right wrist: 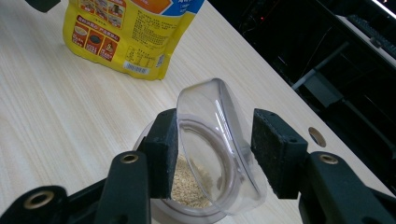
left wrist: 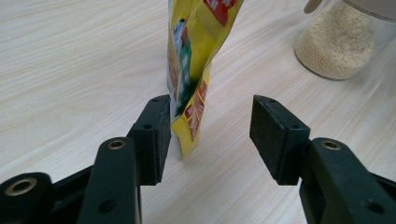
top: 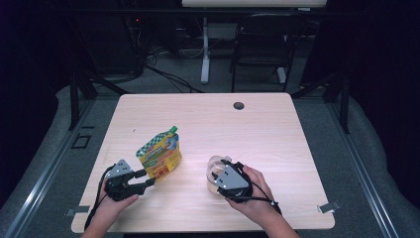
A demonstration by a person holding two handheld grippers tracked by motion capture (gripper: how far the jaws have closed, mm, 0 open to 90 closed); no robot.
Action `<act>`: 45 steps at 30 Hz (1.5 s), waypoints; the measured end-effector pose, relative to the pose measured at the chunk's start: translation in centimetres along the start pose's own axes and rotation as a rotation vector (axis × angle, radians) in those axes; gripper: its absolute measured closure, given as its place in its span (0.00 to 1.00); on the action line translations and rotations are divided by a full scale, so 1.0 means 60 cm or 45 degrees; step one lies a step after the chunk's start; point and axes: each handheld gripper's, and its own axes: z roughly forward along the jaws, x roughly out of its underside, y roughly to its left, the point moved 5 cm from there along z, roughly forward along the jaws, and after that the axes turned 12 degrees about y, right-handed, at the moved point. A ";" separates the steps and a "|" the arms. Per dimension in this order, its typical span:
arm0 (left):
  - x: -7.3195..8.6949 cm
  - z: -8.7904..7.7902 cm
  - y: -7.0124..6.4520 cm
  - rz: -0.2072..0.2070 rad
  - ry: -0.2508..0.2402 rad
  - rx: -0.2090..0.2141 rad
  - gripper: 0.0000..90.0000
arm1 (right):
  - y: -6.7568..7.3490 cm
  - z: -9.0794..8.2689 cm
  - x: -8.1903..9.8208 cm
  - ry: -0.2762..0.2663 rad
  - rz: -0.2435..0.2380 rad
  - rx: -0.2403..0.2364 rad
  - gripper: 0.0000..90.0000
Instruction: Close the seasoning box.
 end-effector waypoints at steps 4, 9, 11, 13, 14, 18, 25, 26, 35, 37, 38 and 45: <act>0.000 0.000 0.000 0.001 0.000 0.000 0.54 | 0.001 0.001 0.001 -0.003 0.001 -0.006 0.57; 0.000 0.000 0.000 0.003 0.000 -0.002 0.54 | 0.003 0.002 0.001 0.005 -0.004 -0.014 0.55; 0.000 0.000 0.000 -0.002 -0.001 -0.001 0.54 | 0.004 0.003 0.001 0.005 -0.006 -0.015 0.55; 0.000 0.000 0.000 -0.004 -0.002 -0.001 0.54 | 0.005 0.004 0.001 0.005 -0.005 -0.020 0.55; 0.000 0.000 0.001 -0.004 -0.001 -0.002 0.54 | 0.006 0.004 0.001 0.005 -0.007 -0.022 0.54; 0.001 0.000 0.002 -0.006 0.003 -0.004 0.54 | 0.009 0.006 0.002 0.005 -0.012 -0.021 0.54; 0.001 0.001 0.000 -0.004 0.005 -0.005 0.54 | 0.010 0.006 0.002 0.008 -0.019 -0.020 0.53; 0.001 0.001 0.000 -0.004 0.005 -0.005 0.54 | 0.010 0.006 0.002 0.008 -0.019 -0.020 0.53; 0.001 0.002 0.001 0.001 0.005 -0.002 0.54 | 0.013 0.009 0.004 0.012 -0.028 -0.012 0.51; 0.001 0.002 0.001 0.001 0.006 -0.002 0.54 | 0.013 0.009 0.005 0.013 -0.031 -0.011 0.51; 0.001 0.002 0.001 0.002 0.007 -0.002 0.54 | 0.013 0.009 0.005 0.014 -0.030 -0.012 0.51; 0.001 0.002 0.001 0.001 0.005 0.000 0.54 | 0.014 0.011 0.005 0.027 -0.032 -0.021 0.49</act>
